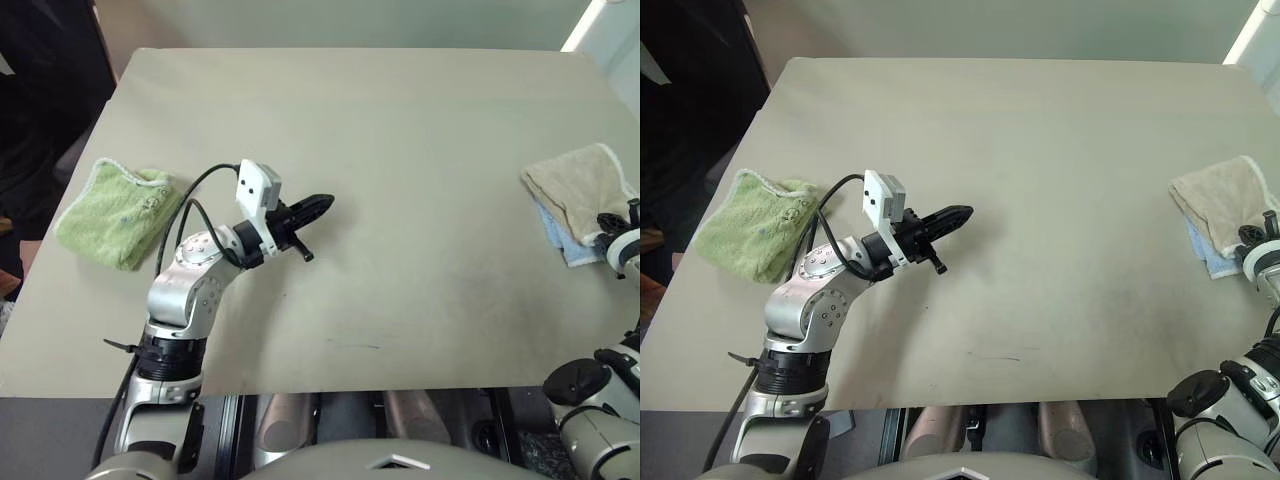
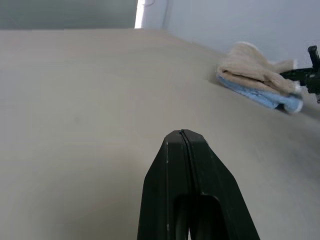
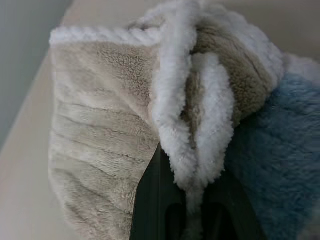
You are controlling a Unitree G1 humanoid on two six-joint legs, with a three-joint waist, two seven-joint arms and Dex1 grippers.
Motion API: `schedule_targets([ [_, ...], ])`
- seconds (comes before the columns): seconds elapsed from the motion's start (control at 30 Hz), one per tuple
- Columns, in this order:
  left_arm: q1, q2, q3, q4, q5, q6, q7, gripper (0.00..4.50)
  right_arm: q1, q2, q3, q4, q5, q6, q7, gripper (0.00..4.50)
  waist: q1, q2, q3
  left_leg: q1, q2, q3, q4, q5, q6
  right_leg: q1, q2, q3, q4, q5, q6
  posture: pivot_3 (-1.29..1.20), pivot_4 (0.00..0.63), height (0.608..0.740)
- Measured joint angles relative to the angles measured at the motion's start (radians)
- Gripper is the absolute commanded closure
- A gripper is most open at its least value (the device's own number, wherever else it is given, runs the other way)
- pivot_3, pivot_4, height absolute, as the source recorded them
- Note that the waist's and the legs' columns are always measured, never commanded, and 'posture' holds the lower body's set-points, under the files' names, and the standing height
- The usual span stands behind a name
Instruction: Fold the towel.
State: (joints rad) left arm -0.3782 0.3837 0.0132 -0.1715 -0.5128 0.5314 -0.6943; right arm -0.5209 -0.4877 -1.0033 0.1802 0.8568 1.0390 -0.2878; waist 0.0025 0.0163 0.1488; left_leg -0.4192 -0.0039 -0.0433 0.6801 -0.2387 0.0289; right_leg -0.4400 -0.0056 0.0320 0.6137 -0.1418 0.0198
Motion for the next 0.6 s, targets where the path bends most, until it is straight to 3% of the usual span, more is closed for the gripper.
schedule_targets([
  [0.1, 0.0, 0.001, 0.0, 0.001, 0.0, 0.0, -0.001, 4.5, 0.024, -0.003, 0.031, -0.022, -0.017, -0.006, -0.001, 4.47, 0.001, 0.0, 0.0, 0.0, 0.0, 0.0, 0.001, 0.0, 0.0, 0.001, 0.0, 0.0, 0.0, 0.0, 0.0, 0.0, 0.15, 0.735],
  [0.13, 0.001, 0.003, 0.0, 0.001, 0.0, 0.0, -0.001, 4.5, 0.03, -0.004, 0.038, -0.031, -0.019, -0.007, -0.001, 3.92, 0.001, 0.0, 0.0, 0.0, 0.0, 0.0, 0.001, 0.0, 0.0, 0.001, 0.0, 0.0, -0.001, 0.0, 0.0, 0.0, 0.15, 0.735],
  [0.27, 0.001, 0.003, 0.0, 0.001, 0.0, 0.0, -0.001, 4.5, 0.03, -0.004, 0.039, -0.046, -0.012, -0.012, -0.005, 2.78, 0.002, 0.0, 0.0, -0.001, -0.001, 0.0, 0.001, 0.0, 0.0, 0.001, -0.001, 0.0, -0.002, 0.0, -0.001, 0.0, 0.15, 0.735],
  [0.5, 0.001, -0.003, -0.02, 0.006, 0.0, -0.001, -0.004, 4.5, 0.039, -0.001, 0.035, -0.166, 0.035, -0.019, -0.02, 0.28, 0.003, 0.001, 0.0, -0.001, -0.001, 0.001, 0.001, -0.001, 0.001, 0.001, -0.001, 0.0, -0.002, 0.002, -0.003, 0.0, 0.15, 0.735],
  [0.53, 0.001, -0.003, -0.022, 0.009, 0.0, -0.001, -0.005, 4.5, 0.043, 0.005, 0.031, -0.189, 0.042, -0.025, -0.032, 0.03, 0.003, 0.001, 0.0, -0.001, -0.001, 0.001, 0.0, -0.001, 0.001, 0.001, -0.001, 0.0, -0.002, 0.002, -0.003, 0.0, 0.15, 0.735],
  [0.6, 0.0, -0.005, -0.024, 0.016, -0.001, -0.001, -0.009, 4.5, 0.049, 0.012, 0.025, -0.222, 0.046, -0.037, -0.053, 0.03, 0.003, 0.001, 0.0, -0.001, -0.001, 0.001, 0.001, -0.001, 0.001, 0.001, -0.001, 0.0, -0.002, 0.001, -0.003, 0.0, 0.15, 0.735],
])
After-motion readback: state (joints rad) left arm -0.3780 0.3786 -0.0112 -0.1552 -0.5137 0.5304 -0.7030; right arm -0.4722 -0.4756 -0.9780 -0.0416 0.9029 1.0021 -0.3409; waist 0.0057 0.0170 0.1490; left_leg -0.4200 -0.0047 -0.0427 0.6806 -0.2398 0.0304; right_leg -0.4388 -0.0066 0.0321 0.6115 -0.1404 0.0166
